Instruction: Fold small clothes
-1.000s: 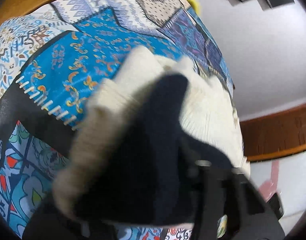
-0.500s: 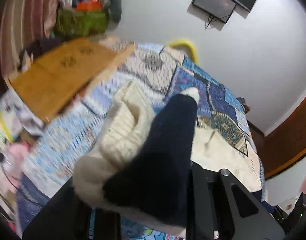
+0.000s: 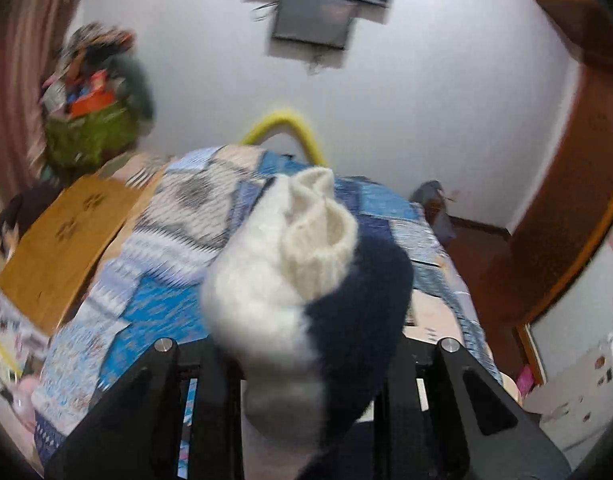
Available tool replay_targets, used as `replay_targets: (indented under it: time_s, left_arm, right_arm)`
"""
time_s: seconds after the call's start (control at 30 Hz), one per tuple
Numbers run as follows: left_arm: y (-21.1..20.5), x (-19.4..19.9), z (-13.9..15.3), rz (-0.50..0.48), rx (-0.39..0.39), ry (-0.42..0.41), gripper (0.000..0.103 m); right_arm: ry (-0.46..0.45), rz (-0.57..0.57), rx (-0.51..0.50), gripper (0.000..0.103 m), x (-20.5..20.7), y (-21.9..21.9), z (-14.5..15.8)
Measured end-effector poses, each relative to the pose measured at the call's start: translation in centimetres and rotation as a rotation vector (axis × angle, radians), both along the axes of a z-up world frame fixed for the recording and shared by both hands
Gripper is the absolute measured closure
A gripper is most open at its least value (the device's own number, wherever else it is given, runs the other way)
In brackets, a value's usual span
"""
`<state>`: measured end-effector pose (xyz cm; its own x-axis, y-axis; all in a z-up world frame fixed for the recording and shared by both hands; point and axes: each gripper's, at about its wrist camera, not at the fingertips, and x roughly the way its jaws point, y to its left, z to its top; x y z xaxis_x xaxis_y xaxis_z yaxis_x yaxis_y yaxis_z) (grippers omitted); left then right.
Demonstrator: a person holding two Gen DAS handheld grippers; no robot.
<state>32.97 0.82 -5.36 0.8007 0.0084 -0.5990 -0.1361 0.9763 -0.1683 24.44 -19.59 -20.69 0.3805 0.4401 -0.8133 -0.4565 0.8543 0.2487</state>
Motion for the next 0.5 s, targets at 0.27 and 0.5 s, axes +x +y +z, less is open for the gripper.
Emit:
replay_targets:
  time_s: [0.27,0.5]
  left_arm:
    - [-9.0,0.6,-3.4,-0.234,0.091,0.066,0.08]
    - [-11.0,-2.9,-7.5,-0.442,0.171,0.198,0.075]
  right_arm:
    - [0.013,0.001,0.042,0.062,-0.4,-1.1,0.2]
    - [-0.014,0.018,0.063,0.062,-1.3,-2.1,1.4]
